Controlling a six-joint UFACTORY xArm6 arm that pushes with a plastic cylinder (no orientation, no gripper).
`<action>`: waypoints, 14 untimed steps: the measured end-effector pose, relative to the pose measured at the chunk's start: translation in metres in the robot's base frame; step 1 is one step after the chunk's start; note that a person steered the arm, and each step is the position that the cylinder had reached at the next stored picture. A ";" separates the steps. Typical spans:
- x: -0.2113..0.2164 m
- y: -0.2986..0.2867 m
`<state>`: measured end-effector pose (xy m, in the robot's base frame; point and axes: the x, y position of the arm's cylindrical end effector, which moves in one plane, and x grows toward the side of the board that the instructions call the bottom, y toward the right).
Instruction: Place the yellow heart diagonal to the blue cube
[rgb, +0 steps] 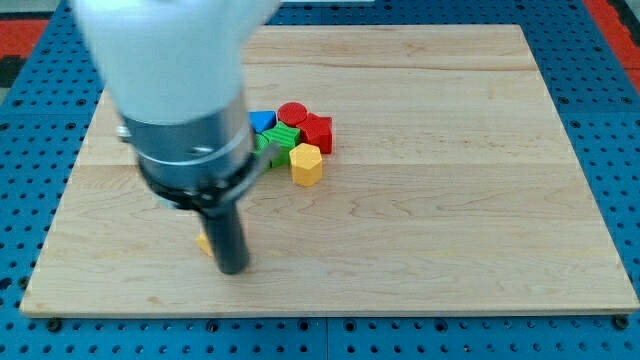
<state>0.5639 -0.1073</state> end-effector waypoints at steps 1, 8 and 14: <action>-0.063 -0.035; -0.127 -0.109; -0.248 -0.096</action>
<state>0.3159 -0.2035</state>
